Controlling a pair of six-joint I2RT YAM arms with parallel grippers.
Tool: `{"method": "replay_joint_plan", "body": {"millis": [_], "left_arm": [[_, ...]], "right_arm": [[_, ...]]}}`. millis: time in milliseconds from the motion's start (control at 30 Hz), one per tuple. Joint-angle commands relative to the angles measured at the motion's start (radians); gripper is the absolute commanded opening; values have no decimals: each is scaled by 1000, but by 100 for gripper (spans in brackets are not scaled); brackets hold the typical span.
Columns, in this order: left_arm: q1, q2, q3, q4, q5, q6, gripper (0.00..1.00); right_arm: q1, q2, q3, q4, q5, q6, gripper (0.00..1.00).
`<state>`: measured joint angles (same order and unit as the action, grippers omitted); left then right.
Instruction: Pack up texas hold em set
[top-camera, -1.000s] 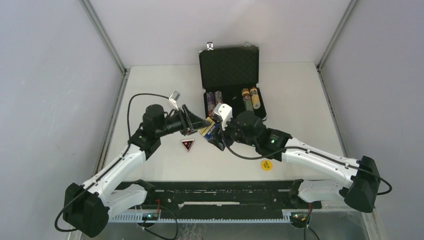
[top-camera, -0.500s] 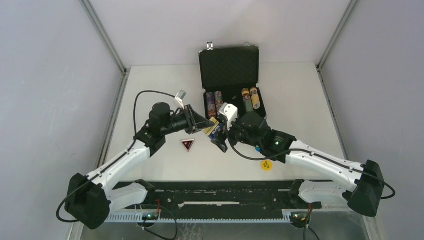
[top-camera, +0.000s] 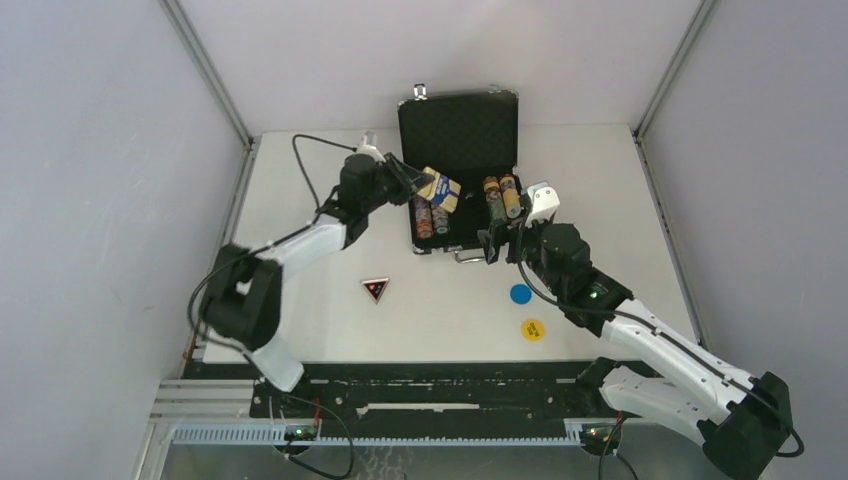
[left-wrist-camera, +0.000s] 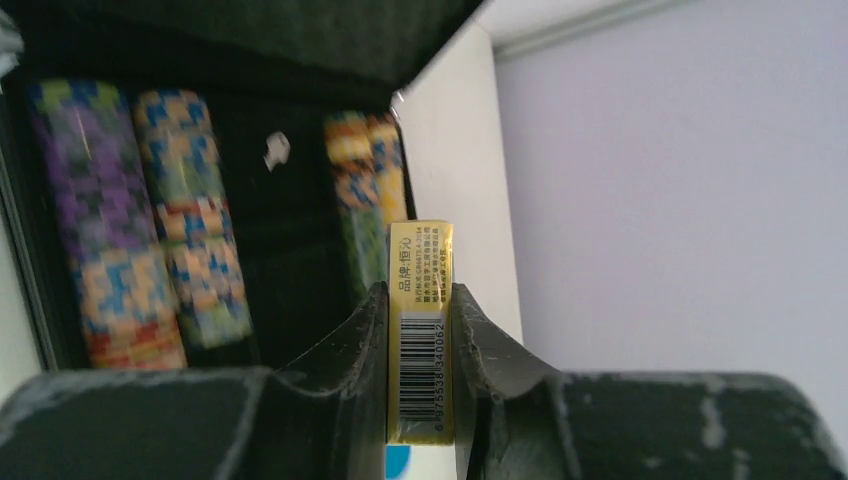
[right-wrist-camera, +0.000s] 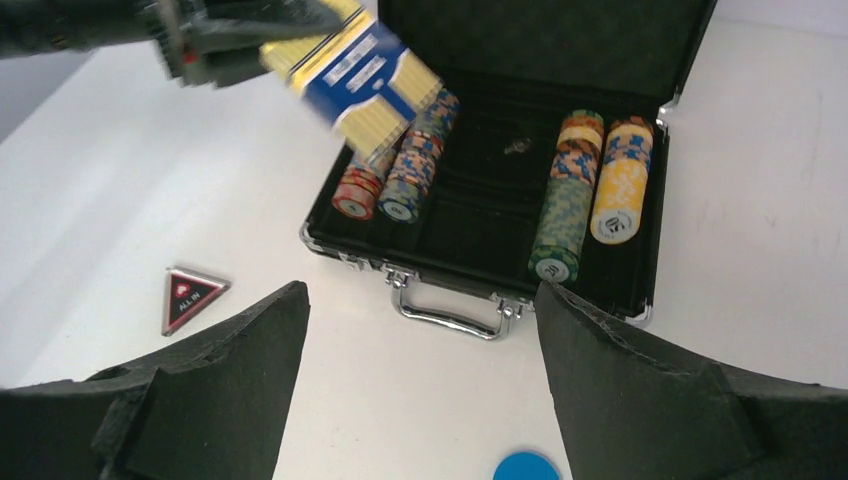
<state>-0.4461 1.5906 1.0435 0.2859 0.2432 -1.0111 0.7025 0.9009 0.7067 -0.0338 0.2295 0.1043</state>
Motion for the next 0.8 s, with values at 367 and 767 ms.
{"method": "replay_joint_plan", "body": {"millis": [367,767], "left_arm": [[-32,590,660,106,-303,70,0],[-116,682,657,81,-343,53,0]], "right_arm": [[-106,112,-13,40,-55,52,89],[-162,167,-19,40,-110,106,88]]}}
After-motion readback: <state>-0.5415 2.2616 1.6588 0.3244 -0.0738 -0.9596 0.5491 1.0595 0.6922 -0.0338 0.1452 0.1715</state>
